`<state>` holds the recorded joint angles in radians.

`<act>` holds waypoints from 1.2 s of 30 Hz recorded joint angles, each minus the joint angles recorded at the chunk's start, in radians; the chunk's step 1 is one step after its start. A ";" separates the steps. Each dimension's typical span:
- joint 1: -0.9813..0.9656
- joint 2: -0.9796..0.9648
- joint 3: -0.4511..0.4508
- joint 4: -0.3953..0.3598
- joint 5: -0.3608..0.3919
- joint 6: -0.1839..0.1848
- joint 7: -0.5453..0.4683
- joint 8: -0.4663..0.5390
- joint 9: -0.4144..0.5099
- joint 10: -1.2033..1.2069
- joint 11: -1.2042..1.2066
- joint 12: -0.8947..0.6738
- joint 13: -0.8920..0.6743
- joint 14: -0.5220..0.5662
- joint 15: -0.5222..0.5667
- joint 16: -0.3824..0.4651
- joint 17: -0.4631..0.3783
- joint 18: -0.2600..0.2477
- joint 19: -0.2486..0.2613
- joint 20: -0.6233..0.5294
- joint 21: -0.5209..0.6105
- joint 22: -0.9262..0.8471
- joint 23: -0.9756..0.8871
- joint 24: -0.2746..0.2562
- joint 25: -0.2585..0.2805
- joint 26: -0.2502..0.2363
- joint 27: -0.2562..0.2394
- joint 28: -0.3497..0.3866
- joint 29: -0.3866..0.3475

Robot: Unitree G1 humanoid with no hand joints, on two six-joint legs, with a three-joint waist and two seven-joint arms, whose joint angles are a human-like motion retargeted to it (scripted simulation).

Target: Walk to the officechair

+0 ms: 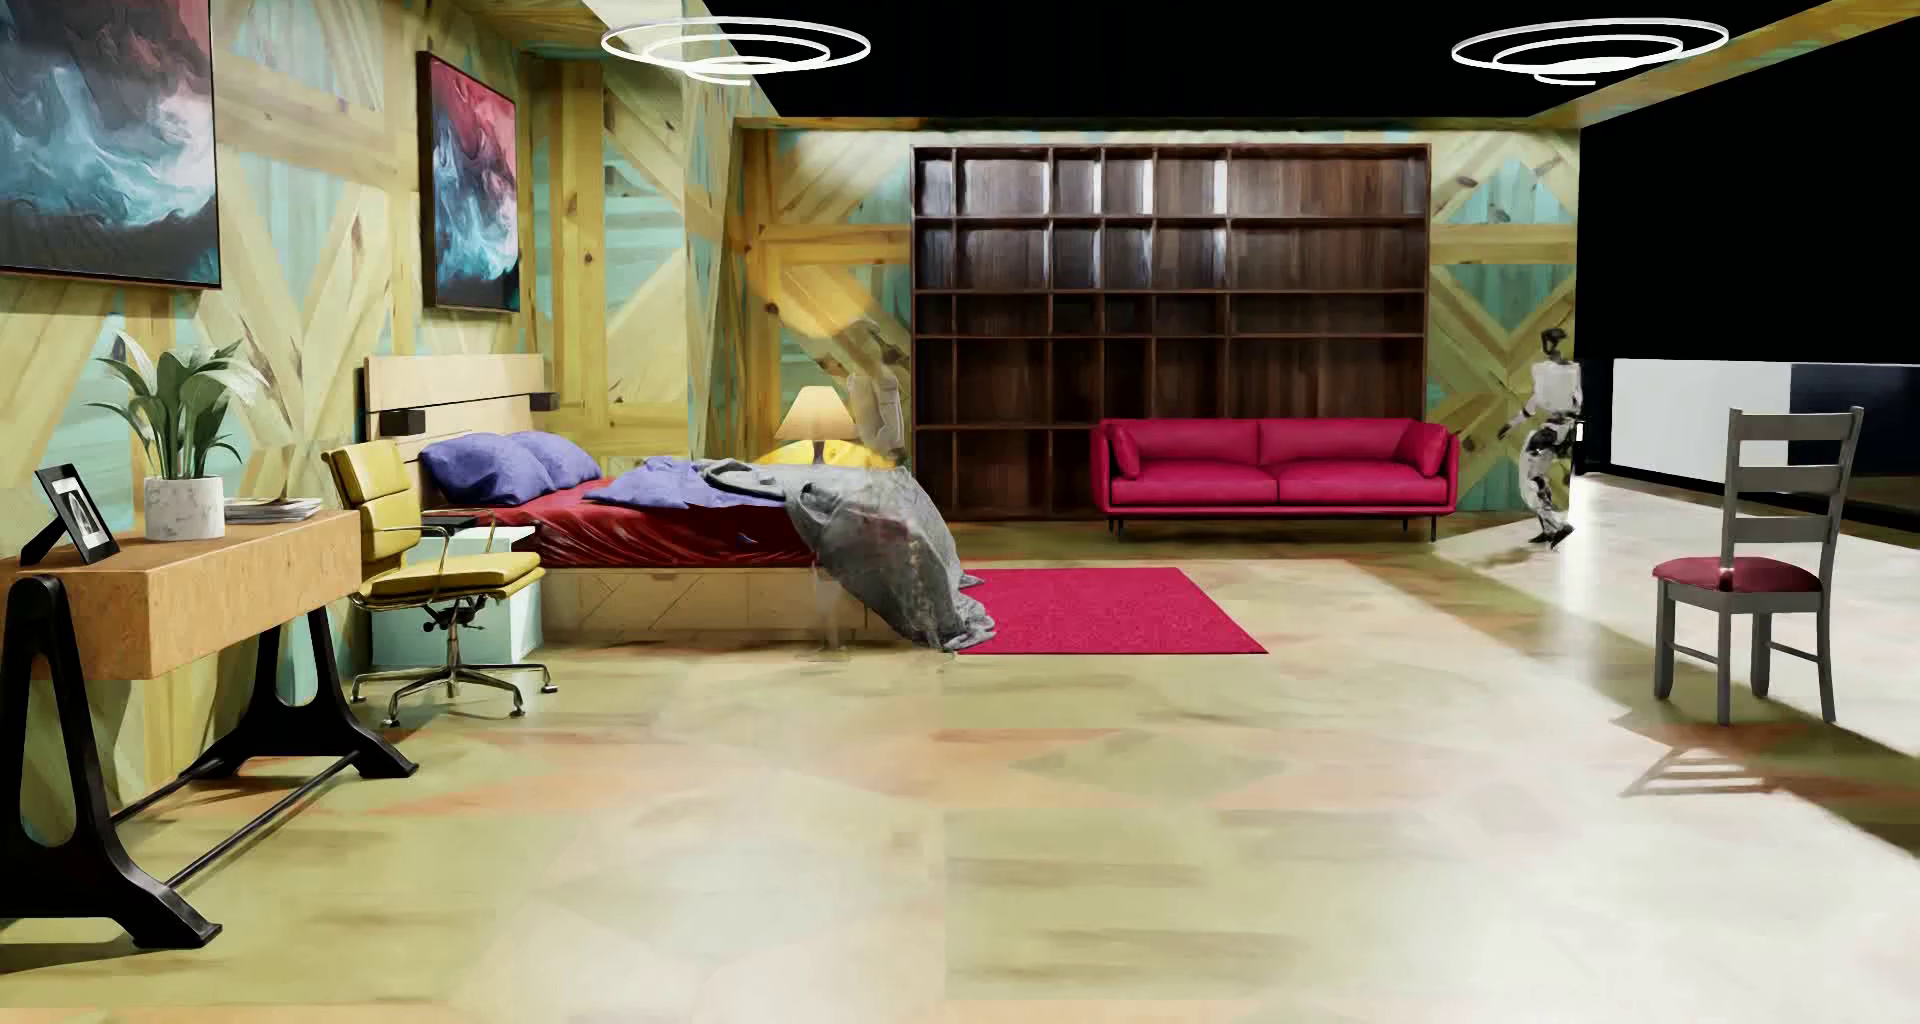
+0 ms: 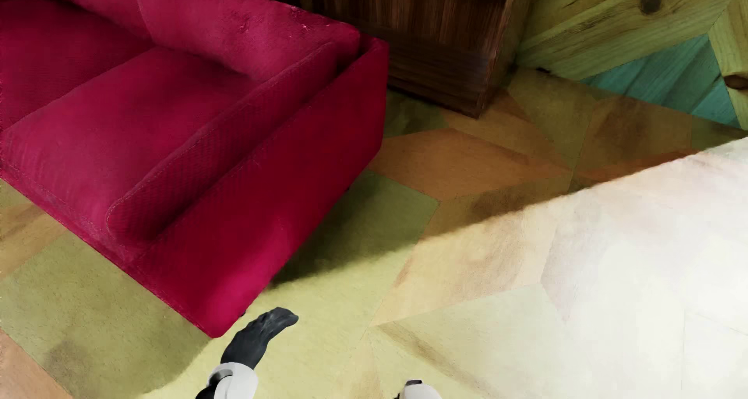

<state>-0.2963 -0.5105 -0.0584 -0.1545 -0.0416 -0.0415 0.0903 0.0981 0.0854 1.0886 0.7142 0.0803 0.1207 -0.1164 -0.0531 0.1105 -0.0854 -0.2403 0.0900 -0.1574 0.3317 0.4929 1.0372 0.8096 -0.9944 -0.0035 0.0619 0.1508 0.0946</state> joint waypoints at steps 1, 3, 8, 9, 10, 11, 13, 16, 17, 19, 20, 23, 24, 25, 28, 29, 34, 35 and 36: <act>-0.058 0.018 -0.009 0.082 0.001 0.016 0.031 -0.040 0.001 0.088 0.009 0.004 -0.051 -0.008 -0.018 0.006 -0.018 -0.004 -0.004 0.005 0.034 0.020 0.028 0.001 -0.048 0.034 0.010 0.014 0.028; -0.120 0.081 -0.009 0.289 0.012 0.043 0.121 -0.069 -0.004 0.033 -0.045 0.003 -0.149 -0.038 -0.006 0.023 -0.049 0.112 -0.004 -0.017 -0.008 0.106 0.024 0.012 -0.082 0.078 0.089 -0.011 -0.018; -0.090 0.176 0.019 0.363 0.056 0.051 0.142 0.021 -0.012 -0.670 -0.166 0.040 -0.328 0.151 0.025 0.060 -0.075 0.185 0.022 -0.005 -0.243 0.282 -0.265 0.039 0.206 0.151 -0.003 -0.109 -0.245; -0.095 0.166 0.017 0.378 0.067 0.047 0.165 0.046 -0.010 -0.645 -0.152 0.059 -0.368 0.116 0.007 0.054 -0.107 0.200 0.028 0.016 -0.202 0.286 -0.333 0.026 0.194 0.156 -0.027 -0.075 -0.265; -0.105 0.153 0.016 0.393 0.073 0.040 0.196 0.064 -0.008 -0.617 -0.141 0.074 -0.394 0.096 -0.006 0.048 -0.125 0.217 0.027 0.031 -0.179 0.294 -0.403 0.008 0.176 0.155 -0.034 -0.040 -0.295; -0.109 0.144 0.017 0.401 0.069 0.032 0.220 0.059 -0.009 -0.604 -0.133 0.082 -0.397 0.091 -0.023 0.050 -0.117 0.224 0.015 0.030 -0.184 0.308 -0.467 -0.004 0.180 0.154 -0.030 -0.028 -0.334; -0.095 0.146 0.025 0.401 0.033 0.015 0.252 -0.010 -0.015 -0.610 -0.097 0.079 -0.350 0.108 -0.089 0.083 -0.052 0.223 0.018 -0.014 -0.212 0.329 -0.562 0.015 0.268 0.155 -0.024 -0.072 -0.392; -0.073 0.174 0.031 0.385 0.030 -0.002 0.257 -0.034 -0.025 -0.622 0.054 0.075 -0.266 0.141 -0.147 0.091 -0.053 0.216 0.019 0.004 -0.100 0.281 -0.563 -0.009 0.228 0.163 -0.086 -0.038 -0.265; -0.073 0.191 0.031 0.377 0.045 -0.005 0.250 -0.007 -0.027 -0.615 0.099 0.078 -0.241 0.148 -0.158 0.077 -0.060 0.215 0.023 0.030 -0.078 0.251 -0.520 -0.043 0.148 0.163 -0.105 -0.008 -0.183; -0.092 0.237 0.031 0.358 0.092 -0.008 0.218 0.087 -0.030 -0.578 0.141 0.078 -0.186 0.155 -0.183 0.053 -0.007 0.217 0.045 0.061 -0.149 0.187 -0.380 -0.099 0.076 0.151 -0.045 0.035 -0.102; -0.111 0.266 0.032 0.350 0.120 -0.006 0.196 0.145 -0.029 -0.549 0.136 0.076 -0.166 0.156 -0.189 0.046 0.032 0.219 0.052 0.065 -0.212 0.153 -0.290 -0.113 0.093 0.145 0.020 0.046 -0.122; -0.190 0.323 0.048 0.316 0.162 0.016 0.113 0.229 -0.012 -0.500 0.046 0.073 -0.156 0.194 -0.206 0.030 0.056 0.230 0.002 0.062 -0.216 0.025 0.024 -0.120 0.054 0.087 0.101 0.063 -0.060; -0.211 0.309 0.059 0.290 0.137 0.027 0.082 0.168 -0.005 -0.554 0.006 0.070 -0.167 0.244 -0.232 0.025 0.042 0.224 -0.032 0.051 -0.159 -0.029 0.115 -0.109 -0.004 0.056 0.072 0.063 0.033; -0.230 0.280 0.069 0.258 0.108 0.039 0.047 0.097 0.001 -0.647 -0.036 0.064 -0.182 0.326 -0.240 0.022 0.033 0.185 -0.040 0.034 -0.111 -0.078 0.182 -0.083 -0.054 0.029 0.040 0.058 0.119; -0.288 0.186 0.080 0.185 0.020 0.071 0.032 -0.096 0.006 -0.703 -0.127 0.069 -0.230 0.297 -0.180 0.013 0.018 -0.001 -0.023 -0.024 -0.024 -0.170 0.243 0.039 -0.165 -0.001 0.022 -0.016 0.188; -0.288 0.172 0.086 0.236 -0.014 0.078 0.102 -0.152 0.004 -0.568 -0.155 0.084 -0.247 0.179 -0.150 0.011 0.008 0.033 -0.014 -0.034 0.010 -0.180 0.225 0.053 -0.212 -0.009 0.028 -0.046 0.141; -0.061 0.203 0.122 0.566 -0.128 0.090 0.316 -0.396 -0.041 -0.176 -0.344 0.185 -0.319 -0.136 0.017 0.023 -0.025 0.252 0.065 0.107 0.040 -0.058 -0.090 -0.031 -0.339 0.112 0.012 0.027 -0.183; -0.019 0.212 0.119 0.646 -0.158 0.092 0.351 -0.462 -0.053 -0.173 -0.365 0.184 -0.315 -0.178 0.042 0.026 -0.031 0.259 0.088 0.155 -0.004 -0.005 -0.200 -0.054 -0.322 0.161 -0.005 0.060 -0.253; 0.024 0.219 0.110 0.743 -0.197 0.095 0.441 -0.533 -0.065 -0.186 -0.377 0.171 -0.303 -0.221 0.064 0.038 -0.042 0.272 0.111 0.187 -0.060 0.047 -0.312 -0.061 -0.288 0.213 -0.019 0.074 -0.321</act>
<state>-0.2727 -0.2920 0.0520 0.5887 -0.2387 0.0532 0.5314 -0.4353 0.0208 0.9027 0.3375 0.2511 -0.1826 -0.3371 0.0112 0.1484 -0.1274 0.0314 0.2008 0.0295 0.2719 0.5403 0.7254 0.7483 -1.2823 0.2095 0.0427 0.2249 -0.2269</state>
